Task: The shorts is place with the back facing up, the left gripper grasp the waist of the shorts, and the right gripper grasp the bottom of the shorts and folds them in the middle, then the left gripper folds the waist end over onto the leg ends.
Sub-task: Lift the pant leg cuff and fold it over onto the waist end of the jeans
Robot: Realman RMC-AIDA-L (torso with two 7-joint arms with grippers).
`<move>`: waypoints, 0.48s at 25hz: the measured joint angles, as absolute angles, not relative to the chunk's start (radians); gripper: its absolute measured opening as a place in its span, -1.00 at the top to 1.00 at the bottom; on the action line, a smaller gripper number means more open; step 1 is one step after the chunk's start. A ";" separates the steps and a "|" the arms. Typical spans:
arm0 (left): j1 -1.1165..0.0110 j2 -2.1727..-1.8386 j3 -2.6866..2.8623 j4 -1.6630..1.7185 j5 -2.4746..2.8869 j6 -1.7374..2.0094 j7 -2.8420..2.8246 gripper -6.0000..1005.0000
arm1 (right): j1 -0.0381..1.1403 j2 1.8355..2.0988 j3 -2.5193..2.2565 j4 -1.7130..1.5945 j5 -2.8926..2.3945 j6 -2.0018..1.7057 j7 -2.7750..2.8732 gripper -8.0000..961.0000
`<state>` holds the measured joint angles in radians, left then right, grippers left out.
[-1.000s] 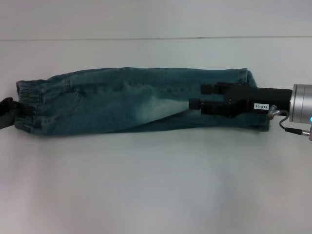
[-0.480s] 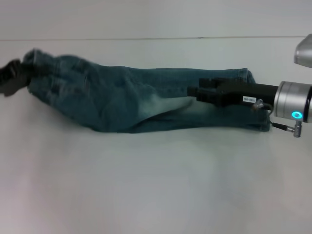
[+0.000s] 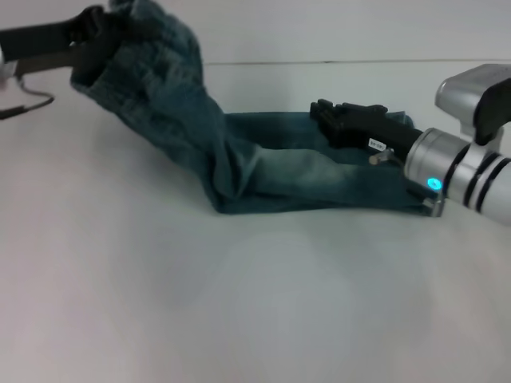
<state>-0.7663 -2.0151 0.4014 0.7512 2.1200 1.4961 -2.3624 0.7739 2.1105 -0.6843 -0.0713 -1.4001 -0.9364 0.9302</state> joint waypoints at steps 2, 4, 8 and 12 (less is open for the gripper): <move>-0.793 -2.016 0.411 0.751 2.118 1.498 -2.365 0.77 | 0.800 2.113 -0.681 0.006 -1.273 -0.927 0.787 0.55; -0.817 -2.016 0.419 0.751 2.117 1.499 -2.368 0.77 | 0.826 2.116 -0.672 0.052 -1.212 -0.917 0.697 0.64; -0.852 -2.013 0.429 0.753 2.115 1.497 -2.376 0.77 | 0.911 2.118 -0.656 0.117 -1.217 -0.855 0.637 0.80; -0.868 -2.008 0.443 0.754 2.114 1.489 -2.380 0.77 | 0.981 2.120 -0.646 0.169 -1.299 -0.828 0.650 0.91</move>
<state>-0.8681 -2.0081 0.4428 0.7537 2.1137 1.4893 -2.3797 0.9807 2.1201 -0.6458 0.1692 -1.2987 -0.8279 0.6496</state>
